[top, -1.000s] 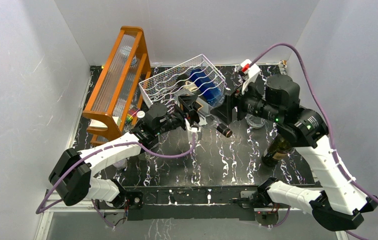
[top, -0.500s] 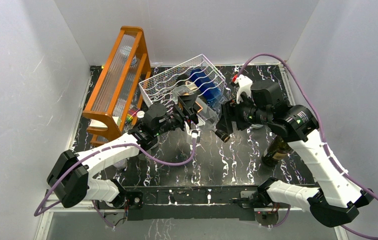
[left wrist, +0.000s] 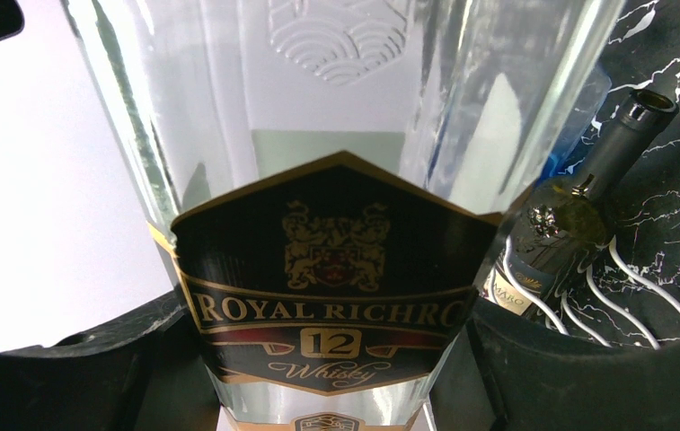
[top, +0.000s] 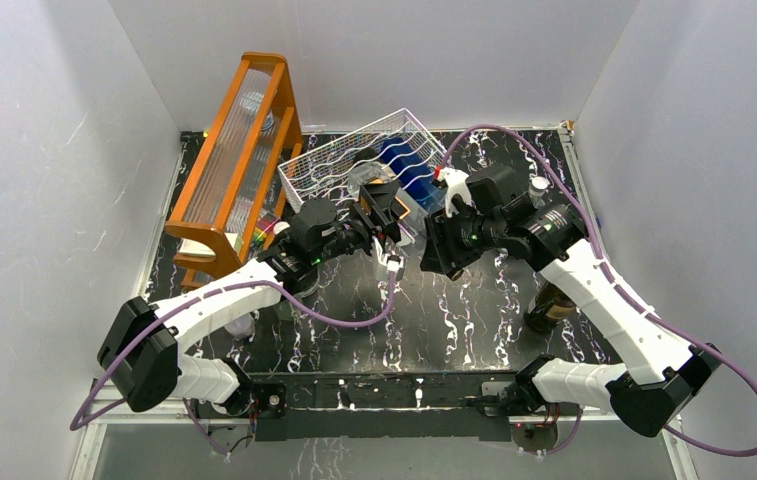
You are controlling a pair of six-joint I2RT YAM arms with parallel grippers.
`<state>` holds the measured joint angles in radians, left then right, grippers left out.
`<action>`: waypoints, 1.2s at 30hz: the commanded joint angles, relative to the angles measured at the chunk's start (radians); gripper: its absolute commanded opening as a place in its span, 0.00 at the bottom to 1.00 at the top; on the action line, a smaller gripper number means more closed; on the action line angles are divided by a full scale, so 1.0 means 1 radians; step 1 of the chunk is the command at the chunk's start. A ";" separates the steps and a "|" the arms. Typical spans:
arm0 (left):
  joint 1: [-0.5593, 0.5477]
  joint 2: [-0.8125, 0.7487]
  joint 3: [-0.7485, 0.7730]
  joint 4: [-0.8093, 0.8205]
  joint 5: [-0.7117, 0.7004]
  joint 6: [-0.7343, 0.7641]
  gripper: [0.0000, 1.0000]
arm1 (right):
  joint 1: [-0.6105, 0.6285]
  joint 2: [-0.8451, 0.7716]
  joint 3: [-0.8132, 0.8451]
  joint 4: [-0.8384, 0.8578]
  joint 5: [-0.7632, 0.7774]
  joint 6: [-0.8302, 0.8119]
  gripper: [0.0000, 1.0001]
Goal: Put the wine bottle on the wine rack
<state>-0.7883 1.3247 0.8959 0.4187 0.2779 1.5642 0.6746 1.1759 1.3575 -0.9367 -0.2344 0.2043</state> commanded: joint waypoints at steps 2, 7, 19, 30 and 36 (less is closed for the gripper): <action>-0.002 -0.030 0.103 0.111 0.034 0.014 0.00 | 0.000 0.007 0.015 0.049 0.003 0.023 0.48; -0.002 -0.019 0.117 0.102 0.023 0.004 0.00 | 0.002 0.019 0.006 0.023 0.000 0.029 0.26; -0.001 -0.025 0.170 0.026 0.011 -0.048 0.00 | 0.001 0.029 -0.022 0.052 -0.015 -0.007 0.50; -0.002 -0.030 0.173 0.009 0.005 -0.064 0.00 | 0.001 0.022 -0.028 0.079 0.011 -0.022 0.00; -0.001 -0.036 0.148 0.003 -0.024 -0.070 0.66 | 0.001 -0.013 -0.021 0.127 0.065 -0.036 0.00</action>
<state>-0.7876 1.3529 0.9775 0.2623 0.2531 1.5322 0.6765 1.1992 1.3273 -0.9100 -0.2386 0.1970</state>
